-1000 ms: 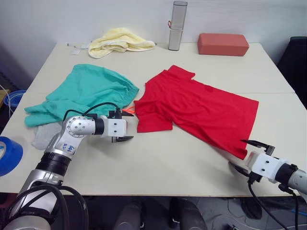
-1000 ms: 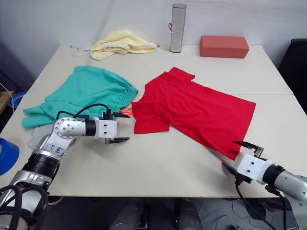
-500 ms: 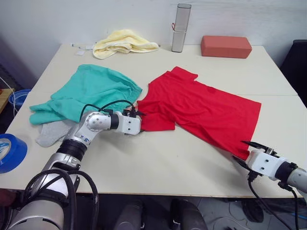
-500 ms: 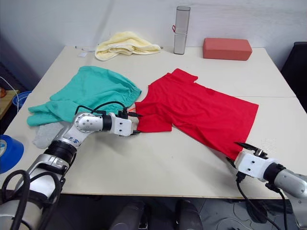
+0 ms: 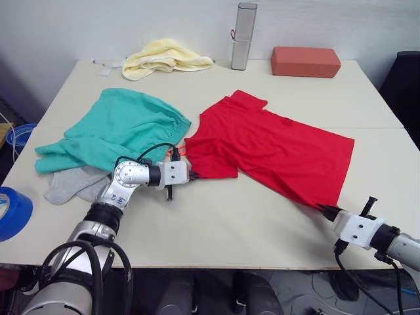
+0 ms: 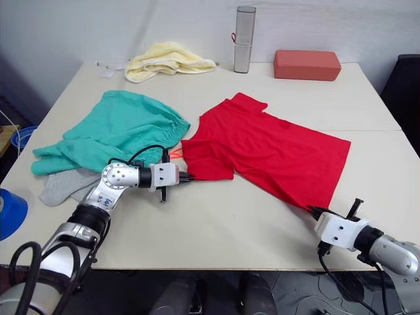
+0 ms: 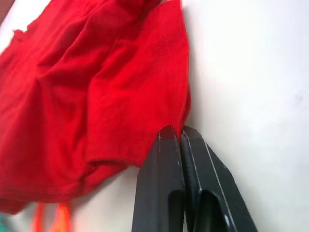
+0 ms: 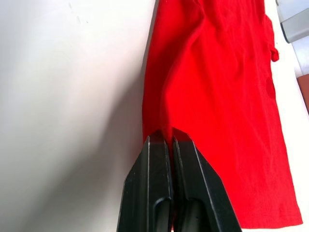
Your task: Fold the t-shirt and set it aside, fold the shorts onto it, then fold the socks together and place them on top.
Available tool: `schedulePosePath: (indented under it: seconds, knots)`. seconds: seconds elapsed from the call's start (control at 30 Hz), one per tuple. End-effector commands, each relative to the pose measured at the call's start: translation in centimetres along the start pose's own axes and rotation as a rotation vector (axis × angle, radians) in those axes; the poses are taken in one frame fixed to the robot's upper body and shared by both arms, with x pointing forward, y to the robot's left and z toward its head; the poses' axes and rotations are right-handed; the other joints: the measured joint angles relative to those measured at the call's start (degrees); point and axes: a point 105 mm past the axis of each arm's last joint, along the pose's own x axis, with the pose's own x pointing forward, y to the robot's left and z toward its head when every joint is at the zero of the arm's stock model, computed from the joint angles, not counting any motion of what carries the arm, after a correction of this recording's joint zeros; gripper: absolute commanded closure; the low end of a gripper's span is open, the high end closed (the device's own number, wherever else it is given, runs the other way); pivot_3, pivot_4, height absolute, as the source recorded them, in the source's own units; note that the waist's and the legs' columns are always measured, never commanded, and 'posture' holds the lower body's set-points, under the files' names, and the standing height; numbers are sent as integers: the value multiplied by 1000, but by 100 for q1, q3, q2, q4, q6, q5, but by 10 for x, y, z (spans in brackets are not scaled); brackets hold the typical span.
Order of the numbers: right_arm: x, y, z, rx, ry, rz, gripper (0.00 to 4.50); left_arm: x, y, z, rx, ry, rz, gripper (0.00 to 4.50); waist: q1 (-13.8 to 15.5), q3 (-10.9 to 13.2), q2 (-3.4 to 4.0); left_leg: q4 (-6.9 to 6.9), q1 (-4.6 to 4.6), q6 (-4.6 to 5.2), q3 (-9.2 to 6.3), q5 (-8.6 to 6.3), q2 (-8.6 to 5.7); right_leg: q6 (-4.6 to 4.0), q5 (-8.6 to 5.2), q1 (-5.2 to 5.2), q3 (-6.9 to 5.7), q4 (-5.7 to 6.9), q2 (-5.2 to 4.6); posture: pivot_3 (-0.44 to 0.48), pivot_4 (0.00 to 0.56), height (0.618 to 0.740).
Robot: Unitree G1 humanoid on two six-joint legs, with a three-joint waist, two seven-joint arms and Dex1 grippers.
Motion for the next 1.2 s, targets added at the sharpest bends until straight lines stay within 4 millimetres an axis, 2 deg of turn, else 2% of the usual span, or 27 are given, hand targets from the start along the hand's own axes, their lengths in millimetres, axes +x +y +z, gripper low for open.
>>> schedulePosePath:
  seconds: [0.03,0.13,0.23,0.33,0.6,0.83,0.93,1.0,1.07,1.2]
  knots:
    - [-11,-7,6,-31,-51,14,4500,-12,-5,19,-47,-89,-19,4487,-37,4,-6,0,-1,0,0,0,0,2,1,1,1,-1,1,0,150,740]
    - [-20,-5,2,-40,-58,55,4500,-26,-22,37,-99,-181,-80,4487,-106,8,-12,1,-1,0,-2,0,2,3,1,1,0,-7,1,0,150,740]
    - [-29,1,-7,-33,-57,116,4500,-45,-59,52,-161,-231,-196,4487,-159,7,-9,-3,3,-5,-3,-4,7,1,0,1,4,-17,1,0,150,740]
    - [-35,5,-15,-35,-52,161,4500,-58,-87,59,-209,-228,-261,4487,-177,8,-10,-6,12,-10,-4,-6,9,-3,-2,6,8,-26,0,0,150,740]
    - [-46,16,-38,-26,-19,265,4500,-81,-141,75,-386,-194,-334,4487,-130,10,-4,-5,15,-12,-13,-16,10,-15,-9,7,10,-27,-6,0,150,740]
    - [-54,24,-44,-12,-25,337,4500,-98,-165,88,-547,-166,-360,4487,-114,9,5,-5,15,-12,-20,-19,11,-27,-16,8,7,-31,-8,0,150,740]
    - [-55,28,-39,34,-57,366,4500,-105,-164,85,-587,-142,-359,4487,-106,10,6,-4,15,-12,-27,-20,11,-32,-18,12,-1,-31,-7,0,150,740]
    - [-55,27,-38,40,-63,374,4500,-107,-156,82,-595,-136,-333,4487,-107,10,9,-4,15,-1,-34,-26,11,-34,-19,14,-7,-31,-8,0,150,740]
    - [-54,24,-39,36,-60,369,4500,-107,-150,79,-580,-135,-316,4487,-115,11,12,-4,15,-1,-35,-26,11,-35,-20,15,-8,-31,-8,0,150,740]
    - [-52,24,-39,34,-61,372,4500,-103,-151,77,-547,-126,-348,4487,-116,14,18,-4,15,-15,-34,-20,11,-33,-19,14,-10,-31,-7,0,150,740]
